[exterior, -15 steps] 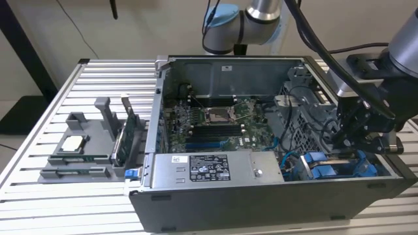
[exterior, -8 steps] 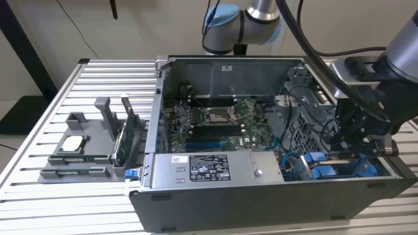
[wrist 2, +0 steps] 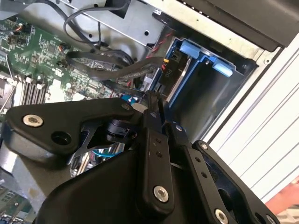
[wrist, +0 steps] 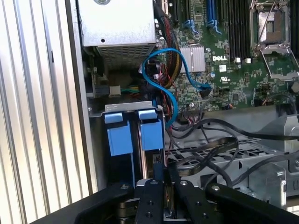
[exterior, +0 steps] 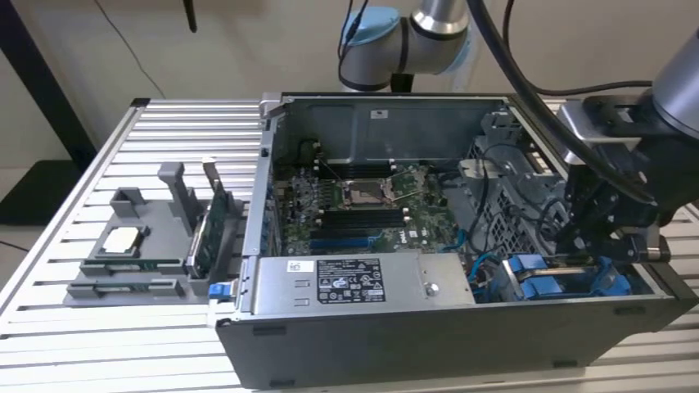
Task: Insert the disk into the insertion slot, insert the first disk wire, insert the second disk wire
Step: 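Insert the second disk wire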
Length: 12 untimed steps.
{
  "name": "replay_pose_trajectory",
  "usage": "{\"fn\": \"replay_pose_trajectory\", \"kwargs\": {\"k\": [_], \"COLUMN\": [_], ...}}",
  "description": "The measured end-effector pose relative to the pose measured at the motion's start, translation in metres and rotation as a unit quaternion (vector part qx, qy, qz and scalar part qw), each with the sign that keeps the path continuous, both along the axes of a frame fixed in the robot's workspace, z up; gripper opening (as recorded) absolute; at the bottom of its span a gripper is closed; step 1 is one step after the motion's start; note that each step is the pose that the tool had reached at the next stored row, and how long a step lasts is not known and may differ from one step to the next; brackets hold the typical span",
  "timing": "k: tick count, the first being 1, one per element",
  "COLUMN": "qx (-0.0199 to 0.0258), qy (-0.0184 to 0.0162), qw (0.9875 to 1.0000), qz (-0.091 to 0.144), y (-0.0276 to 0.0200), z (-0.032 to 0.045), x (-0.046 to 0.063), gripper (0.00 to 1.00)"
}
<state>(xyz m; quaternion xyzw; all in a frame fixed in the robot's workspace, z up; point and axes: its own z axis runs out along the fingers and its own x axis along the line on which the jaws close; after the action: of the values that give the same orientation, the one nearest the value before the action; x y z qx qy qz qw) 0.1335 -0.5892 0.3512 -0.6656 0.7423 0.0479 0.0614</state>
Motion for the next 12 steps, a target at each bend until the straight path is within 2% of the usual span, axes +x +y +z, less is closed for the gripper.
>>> {"fn": "replay_pose_trajectory", "kwargs": {"k": [8,12], "qx": [0.0,0.0], "qy": [0.0064,0.0135], "qw": [1.0,0.9999], "qz": [-0.006,-0.009], "y": [0.0,0.0], "z": [-0.0032,-0.0056], "x": [0.0071,0.009], "gripper": [0.16,0.16]}}
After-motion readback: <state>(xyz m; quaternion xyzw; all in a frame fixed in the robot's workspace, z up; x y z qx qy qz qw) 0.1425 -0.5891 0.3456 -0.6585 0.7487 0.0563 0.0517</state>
